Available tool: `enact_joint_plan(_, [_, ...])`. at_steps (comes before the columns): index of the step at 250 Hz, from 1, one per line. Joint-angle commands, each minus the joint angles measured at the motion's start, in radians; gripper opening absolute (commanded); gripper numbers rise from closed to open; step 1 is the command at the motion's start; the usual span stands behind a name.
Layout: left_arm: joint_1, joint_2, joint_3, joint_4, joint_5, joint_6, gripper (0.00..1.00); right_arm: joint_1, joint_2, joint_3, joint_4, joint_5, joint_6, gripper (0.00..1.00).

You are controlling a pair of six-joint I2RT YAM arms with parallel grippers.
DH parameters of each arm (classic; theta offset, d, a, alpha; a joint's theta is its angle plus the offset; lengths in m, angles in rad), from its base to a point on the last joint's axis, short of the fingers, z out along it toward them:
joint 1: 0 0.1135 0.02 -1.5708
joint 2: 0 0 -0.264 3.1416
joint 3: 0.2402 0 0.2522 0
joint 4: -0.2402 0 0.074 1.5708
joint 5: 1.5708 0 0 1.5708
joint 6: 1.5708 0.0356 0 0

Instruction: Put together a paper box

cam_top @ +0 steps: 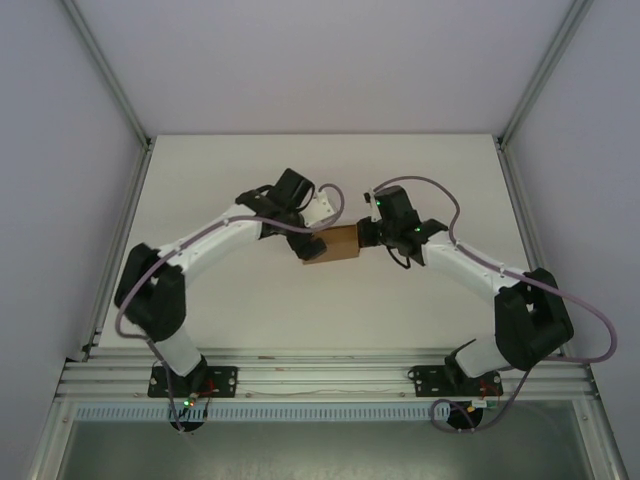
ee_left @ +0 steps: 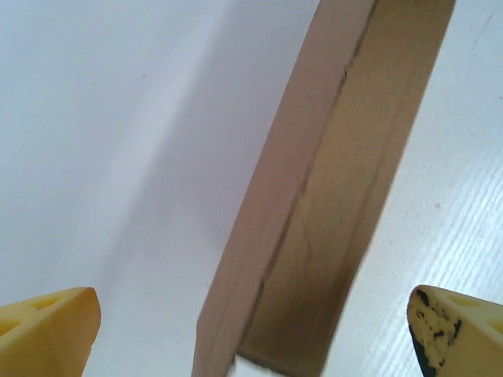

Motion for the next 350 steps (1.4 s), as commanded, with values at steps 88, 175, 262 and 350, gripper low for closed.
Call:
enact_joint_plan(88, [0.022,-0.176,-0.203,0.152,-0.100,-0.207,0.61,0.014,0.025,0.089,-0.178,0.006,0.033,0.00])
enact_joint_plan(175, [0.038,-0.073,-0.113,0.130,-0.060,-0.159,0.37,0.016,0.034,0.095,-0.187,0.011,0.014,0.00])
enact_joint_plan(262, [0.038,-0.052,-0.110,0.154,0.007,-0.161,0.00,0.016,0.032,0.092,-0.192,0.009,-0.004,0.00])
enact_joint_plan(350, [0.038,-0.020,-0.040,0.089,0.140,-0.484,0.00,0.103,0.033,0.087,-0.206,0.264,0.006,0.00])
